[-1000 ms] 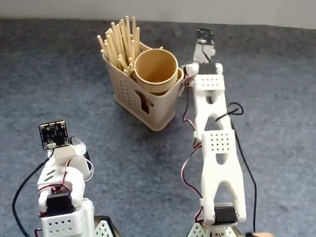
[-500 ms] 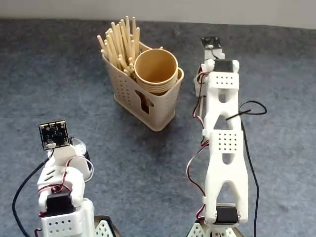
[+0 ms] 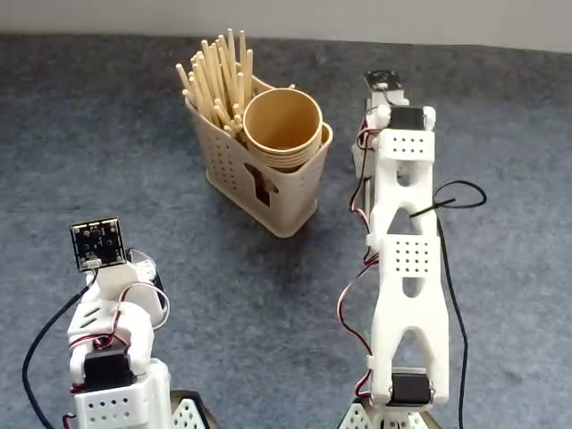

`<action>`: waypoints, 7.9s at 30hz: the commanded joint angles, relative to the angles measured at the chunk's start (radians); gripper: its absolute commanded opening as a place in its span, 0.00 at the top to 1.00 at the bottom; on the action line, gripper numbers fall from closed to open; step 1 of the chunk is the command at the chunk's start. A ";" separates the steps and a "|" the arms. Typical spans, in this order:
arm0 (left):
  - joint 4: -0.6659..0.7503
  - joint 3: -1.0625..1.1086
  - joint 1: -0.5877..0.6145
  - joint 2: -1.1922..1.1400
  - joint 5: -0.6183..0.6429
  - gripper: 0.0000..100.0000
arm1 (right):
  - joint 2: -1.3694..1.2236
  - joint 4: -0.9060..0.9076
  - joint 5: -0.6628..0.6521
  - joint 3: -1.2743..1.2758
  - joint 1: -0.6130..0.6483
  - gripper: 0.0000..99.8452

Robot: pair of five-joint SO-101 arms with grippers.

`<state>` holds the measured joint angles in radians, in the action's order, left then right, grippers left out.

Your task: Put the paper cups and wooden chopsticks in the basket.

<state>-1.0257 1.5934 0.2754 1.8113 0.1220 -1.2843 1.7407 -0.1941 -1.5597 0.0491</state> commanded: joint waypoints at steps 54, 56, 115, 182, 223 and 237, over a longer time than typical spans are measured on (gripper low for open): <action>0.075 0.024 -0.013 0.012 -0.009 0.99 | 0.294 0.028 -0.098 -0.222 -0.079 1.00; 0.075 0.024 -0.013 0.012 -0.009 0.99 | 0.318 0.028 -0.098 -0.222 -0.081 1.00; 0.072 0.022 -0.012 0.012 -0.009 0.99 | 1.178 -1.316 -0.095 1.024 0.568 1.00; 0.163 0.071 -0.021 0.012 -0.008 0.99 | 2.646 -0.866 -0.003 2.634 0.320 1.00; -0.120 0.102 -0.162 0.012 -0.009 0.99 | 3.109 -0.499 -0.009 3.335 0.173 0.99; -0.324 0.102 -0.160 0.012 -0.006 0.99 | 3.109 -0.499 -0.009 3.335 0.173 0.99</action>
<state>-1.3433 1.6763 0.1281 1.8113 0.1204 1.8197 1.2329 -0.2018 1.6701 0.2332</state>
